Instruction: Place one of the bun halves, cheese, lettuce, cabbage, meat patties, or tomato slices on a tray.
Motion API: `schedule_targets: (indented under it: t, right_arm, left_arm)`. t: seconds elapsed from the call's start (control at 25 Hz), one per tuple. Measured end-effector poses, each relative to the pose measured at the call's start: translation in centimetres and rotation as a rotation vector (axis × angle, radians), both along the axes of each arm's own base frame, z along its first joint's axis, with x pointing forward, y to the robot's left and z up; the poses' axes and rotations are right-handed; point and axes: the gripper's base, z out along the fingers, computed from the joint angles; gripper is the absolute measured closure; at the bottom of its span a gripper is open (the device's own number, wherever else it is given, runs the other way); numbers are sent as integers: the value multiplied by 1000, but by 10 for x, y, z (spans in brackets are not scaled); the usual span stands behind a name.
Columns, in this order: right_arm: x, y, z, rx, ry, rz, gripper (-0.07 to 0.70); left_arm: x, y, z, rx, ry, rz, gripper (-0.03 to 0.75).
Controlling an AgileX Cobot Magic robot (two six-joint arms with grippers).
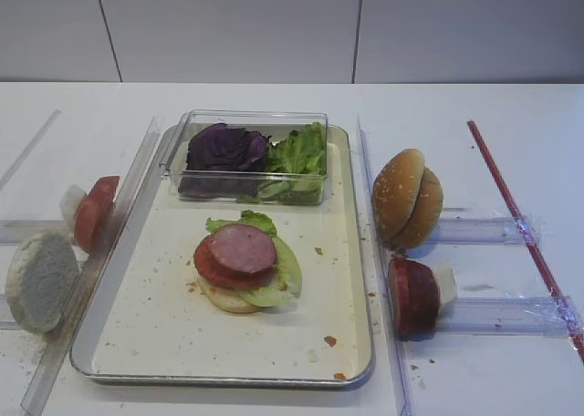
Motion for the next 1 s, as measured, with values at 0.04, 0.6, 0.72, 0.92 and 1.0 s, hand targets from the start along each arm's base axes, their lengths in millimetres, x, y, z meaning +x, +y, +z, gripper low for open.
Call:
schedule_targets:
  t: [0.04, 0.6, 0.72, 0.92, 1.0]
  right_arm:
    - [-1, 0, 0, -1, -6, 1, 207]
    - [5, -4, -2, -35, -54, -38, 207]
    - [9, -5, -4, -34, -71, -45, 207]
    - [12, -8, -7, -28, -74, -97, 207]
    - [13, -11, -7, -15, -73, -148, 207]
  left_arm:
    - [0, 0, 0, 0, 0, 0, 283]
    - [0, 0, 0, 0, 0, 0, 283]
    - [0, 0, 0, 0, 0, 0, 283]
    - [0, 0, 0, 0, 0, 0, 283]
    - [0, 0, 0, 0, 0, 0, 283]
